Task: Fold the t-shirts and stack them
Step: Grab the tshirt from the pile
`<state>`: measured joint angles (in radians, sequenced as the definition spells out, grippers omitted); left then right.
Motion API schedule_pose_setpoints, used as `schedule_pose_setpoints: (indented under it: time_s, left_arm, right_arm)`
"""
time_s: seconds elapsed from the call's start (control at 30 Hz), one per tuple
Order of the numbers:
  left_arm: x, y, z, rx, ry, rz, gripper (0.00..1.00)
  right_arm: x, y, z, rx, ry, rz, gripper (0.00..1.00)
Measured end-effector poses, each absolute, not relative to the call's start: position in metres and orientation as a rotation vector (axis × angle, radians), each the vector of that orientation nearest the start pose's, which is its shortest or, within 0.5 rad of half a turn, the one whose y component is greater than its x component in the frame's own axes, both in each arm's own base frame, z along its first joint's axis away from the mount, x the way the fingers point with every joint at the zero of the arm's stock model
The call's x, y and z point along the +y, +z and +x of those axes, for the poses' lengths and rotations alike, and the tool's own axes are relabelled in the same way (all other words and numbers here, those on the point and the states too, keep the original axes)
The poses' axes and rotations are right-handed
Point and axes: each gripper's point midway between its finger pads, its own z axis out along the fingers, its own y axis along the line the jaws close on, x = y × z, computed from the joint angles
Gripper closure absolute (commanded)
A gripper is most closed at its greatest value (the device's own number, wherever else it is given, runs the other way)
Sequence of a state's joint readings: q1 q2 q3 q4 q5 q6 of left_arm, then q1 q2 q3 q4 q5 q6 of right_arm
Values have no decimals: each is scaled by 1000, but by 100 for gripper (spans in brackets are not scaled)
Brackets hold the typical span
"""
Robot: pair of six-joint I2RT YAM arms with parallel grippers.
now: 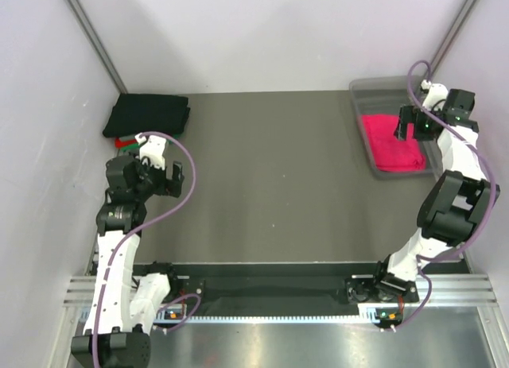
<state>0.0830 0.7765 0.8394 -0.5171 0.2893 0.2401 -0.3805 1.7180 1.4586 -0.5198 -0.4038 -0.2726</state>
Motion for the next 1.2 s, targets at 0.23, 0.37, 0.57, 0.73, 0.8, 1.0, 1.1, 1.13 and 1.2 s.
schedule_pose_setpoints:
  time_s: [0.23,0.37,0.57,0.73,0.8,1.0,1.1,1.13,1.2]
  left_arm:
    - [-16,220,280,2016,-111,319,8]
    - [-16,215,281,2039,-122,317,8]
    - [-17,214,281,2040,-133,321,8]
    - [-17,208,285,2072,-144,317,8]
    - [-16,207,286,2081,-147,310,9]
    - [-12,207,287,2091,-171,273,10]
    - [-11,207,286,2091,-179,257,10]
    - [-11,208,286,2090,-184,252,10]
    - [-11,209,286,2086,-194,242,11]
  right_arm:
    - [-151,131,454,2392,-47,-87,5]
    - [-164,89,454,2497,-89,-89,8]
    - [-172,53,451,2581,-110,-75,20]
    - [-174,44,454,2585,-108,-85,88]
    - [-172,43,457,2582,-89,-81,100]
    - [-171,51,458,2546,-74,-85,100]
    - [-166,82,443,2484,-118,-111,100]
    - [-163,100,438,2446,-142,-125,100]
    - [-158,161,433,2298,-223,-159,100]
